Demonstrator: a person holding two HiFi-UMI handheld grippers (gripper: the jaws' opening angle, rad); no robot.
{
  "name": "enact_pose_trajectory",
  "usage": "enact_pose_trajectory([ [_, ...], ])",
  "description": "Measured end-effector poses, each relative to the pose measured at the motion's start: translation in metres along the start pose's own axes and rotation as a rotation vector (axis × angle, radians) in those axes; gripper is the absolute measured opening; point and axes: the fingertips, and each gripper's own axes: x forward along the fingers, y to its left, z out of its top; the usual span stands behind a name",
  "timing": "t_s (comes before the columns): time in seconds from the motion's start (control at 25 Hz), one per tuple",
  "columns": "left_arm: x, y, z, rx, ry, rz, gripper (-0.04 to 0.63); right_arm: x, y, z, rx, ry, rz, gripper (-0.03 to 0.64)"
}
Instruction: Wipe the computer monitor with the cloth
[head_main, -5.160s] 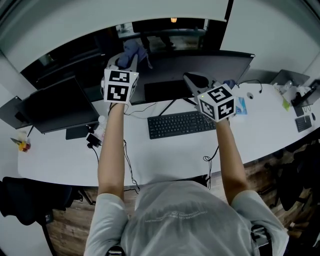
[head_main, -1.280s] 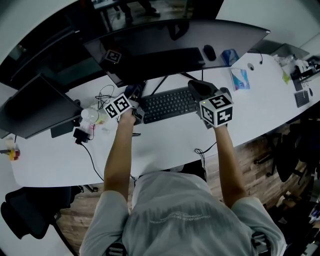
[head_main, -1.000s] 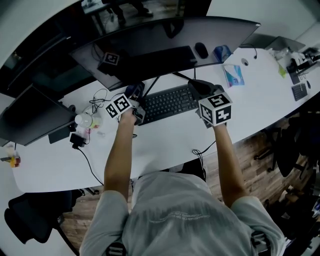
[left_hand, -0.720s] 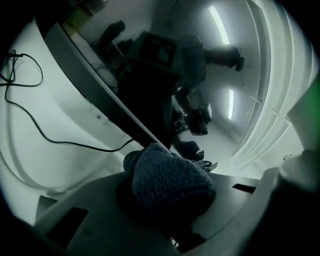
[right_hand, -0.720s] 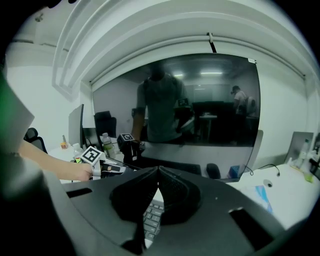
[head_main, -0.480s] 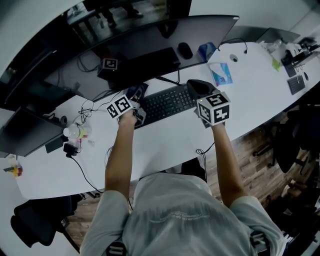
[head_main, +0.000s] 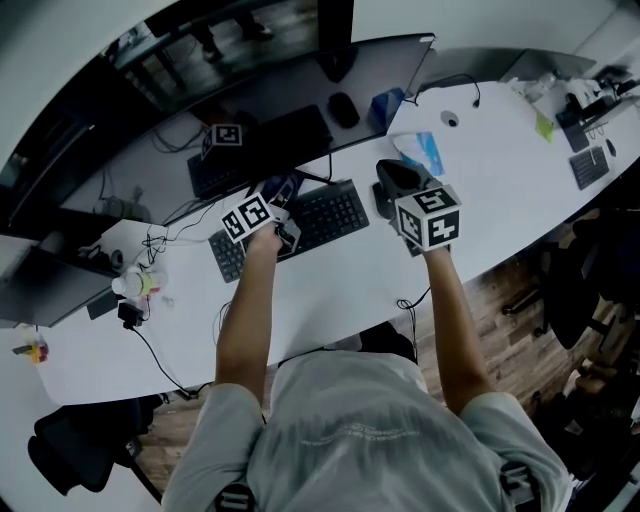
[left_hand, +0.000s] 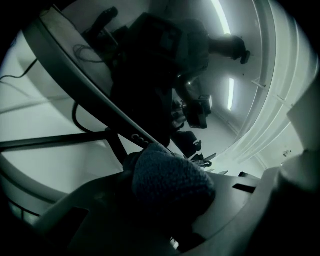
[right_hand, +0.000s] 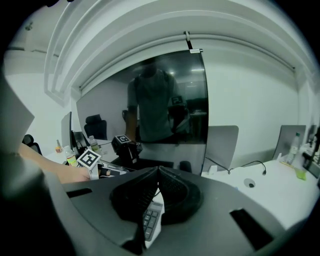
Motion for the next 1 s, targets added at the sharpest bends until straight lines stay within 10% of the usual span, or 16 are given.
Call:
enact_pose_trajectory([
  [1.0, 0.153, -0.093, -0.069, -0.009, -0.045, -0.051, 0.049, -0.027, -0.152, -0.024, -0.04, 0.024, 0.041, 0.002],
])
